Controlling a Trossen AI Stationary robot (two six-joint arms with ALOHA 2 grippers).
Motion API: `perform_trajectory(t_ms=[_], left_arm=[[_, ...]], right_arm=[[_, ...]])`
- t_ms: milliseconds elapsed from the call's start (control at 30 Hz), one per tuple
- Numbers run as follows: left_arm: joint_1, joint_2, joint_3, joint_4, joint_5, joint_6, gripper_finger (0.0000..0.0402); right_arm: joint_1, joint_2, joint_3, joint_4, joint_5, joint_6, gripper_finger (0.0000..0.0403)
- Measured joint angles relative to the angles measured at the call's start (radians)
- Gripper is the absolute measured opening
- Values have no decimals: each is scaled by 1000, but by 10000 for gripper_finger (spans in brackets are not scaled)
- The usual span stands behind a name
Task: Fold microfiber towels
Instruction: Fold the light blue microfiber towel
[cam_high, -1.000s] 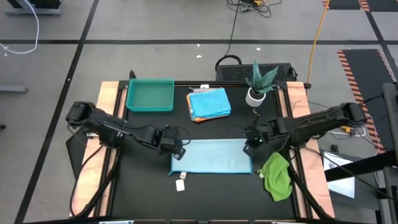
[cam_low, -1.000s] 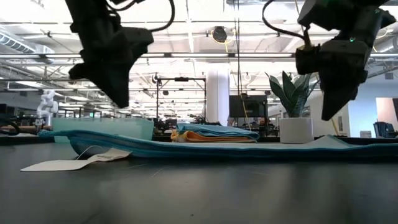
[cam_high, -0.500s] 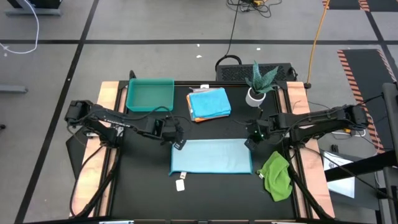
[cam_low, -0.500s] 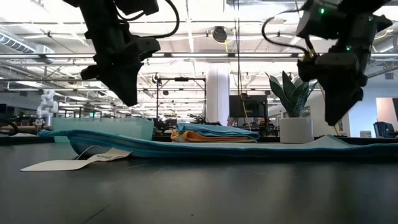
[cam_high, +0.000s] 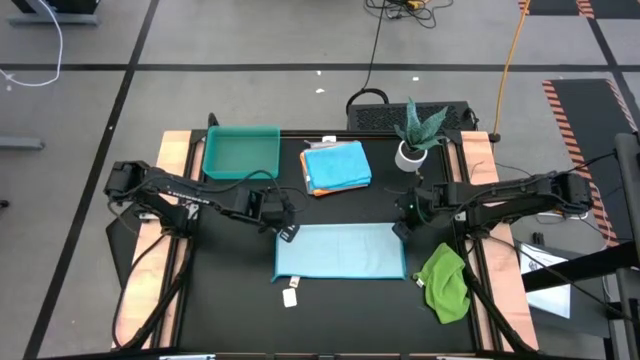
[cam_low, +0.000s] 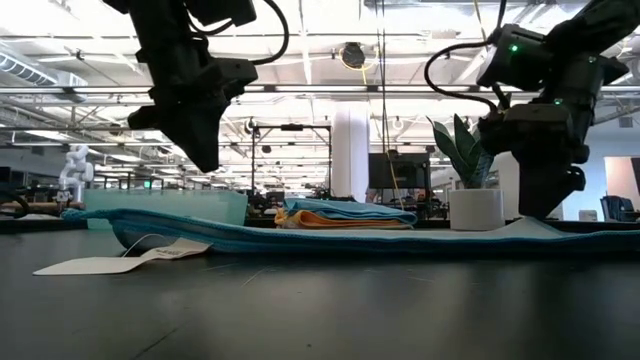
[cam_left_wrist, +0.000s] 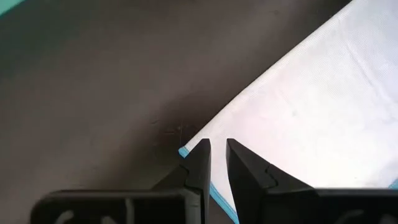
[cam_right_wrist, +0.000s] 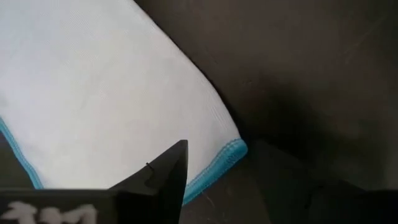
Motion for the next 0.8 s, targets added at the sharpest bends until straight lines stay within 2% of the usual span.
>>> perform_trajectory(t_ms=[167,367,667,800], left_arm=[[0,0,1,-16,8,-18,51],[22,0,-28,-16,67,-15,57],[79,0,-129,73,209,-34,125],[98,0,-161,143,231,-34,151]], right_arm=[[-3,0,0,-2,0,-10,171],[-3,0,0,-2,1,-12,171],[-3,0,0,-2,3,-12,171],[-4,0,0,-1,4,-9,171]])
